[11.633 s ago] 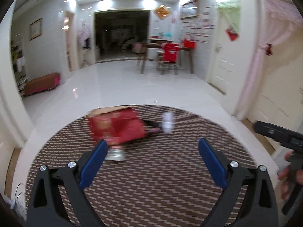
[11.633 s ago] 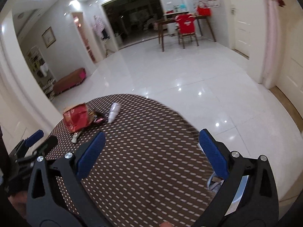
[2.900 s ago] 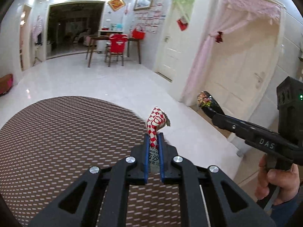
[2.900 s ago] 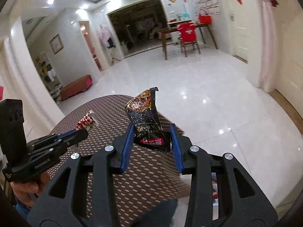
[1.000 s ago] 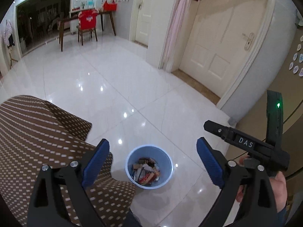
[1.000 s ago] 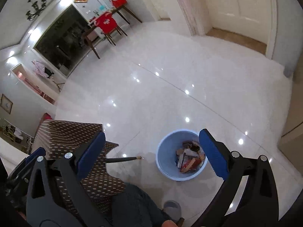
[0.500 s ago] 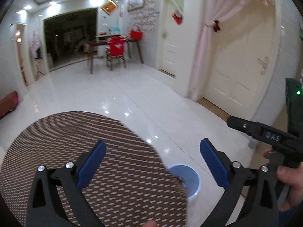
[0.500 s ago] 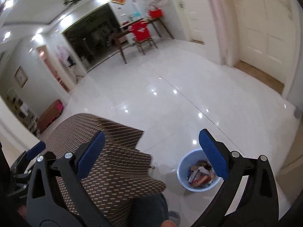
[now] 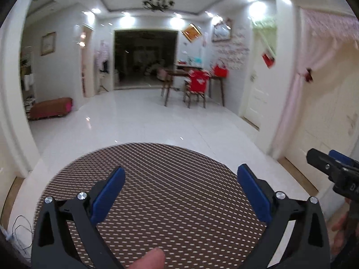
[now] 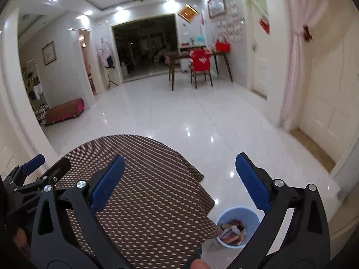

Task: Collect trash

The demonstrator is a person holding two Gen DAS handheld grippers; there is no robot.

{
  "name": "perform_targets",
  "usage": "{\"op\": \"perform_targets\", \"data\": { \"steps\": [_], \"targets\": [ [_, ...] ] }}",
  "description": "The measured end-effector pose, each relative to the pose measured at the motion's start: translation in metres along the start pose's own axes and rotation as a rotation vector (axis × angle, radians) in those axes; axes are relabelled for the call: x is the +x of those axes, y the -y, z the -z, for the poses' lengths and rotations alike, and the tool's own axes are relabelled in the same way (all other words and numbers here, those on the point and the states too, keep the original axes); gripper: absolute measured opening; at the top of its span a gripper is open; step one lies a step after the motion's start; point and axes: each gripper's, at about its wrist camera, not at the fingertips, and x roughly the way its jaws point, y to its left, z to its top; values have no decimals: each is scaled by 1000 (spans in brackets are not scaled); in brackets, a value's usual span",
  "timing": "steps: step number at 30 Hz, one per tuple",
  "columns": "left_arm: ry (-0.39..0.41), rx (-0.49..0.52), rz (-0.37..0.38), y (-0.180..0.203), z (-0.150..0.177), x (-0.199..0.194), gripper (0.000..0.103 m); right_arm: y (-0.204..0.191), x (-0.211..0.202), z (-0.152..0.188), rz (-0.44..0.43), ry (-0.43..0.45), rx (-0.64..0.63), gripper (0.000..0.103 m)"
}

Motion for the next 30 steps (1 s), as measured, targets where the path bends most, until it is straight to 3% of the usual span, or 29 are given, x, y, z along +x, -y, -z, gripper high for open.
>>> {"op": "perform_targets", "data": {
  "steps": [12,30],
  "targets": [
    [165,-52,-73,-33,-22,-74,98,-52,-44,-13,-4,148,-97,97],
    [193,-55,-48,-23,-26,-91,98,-67,-67,-10,-15,217,-106,97]
  ]
}}
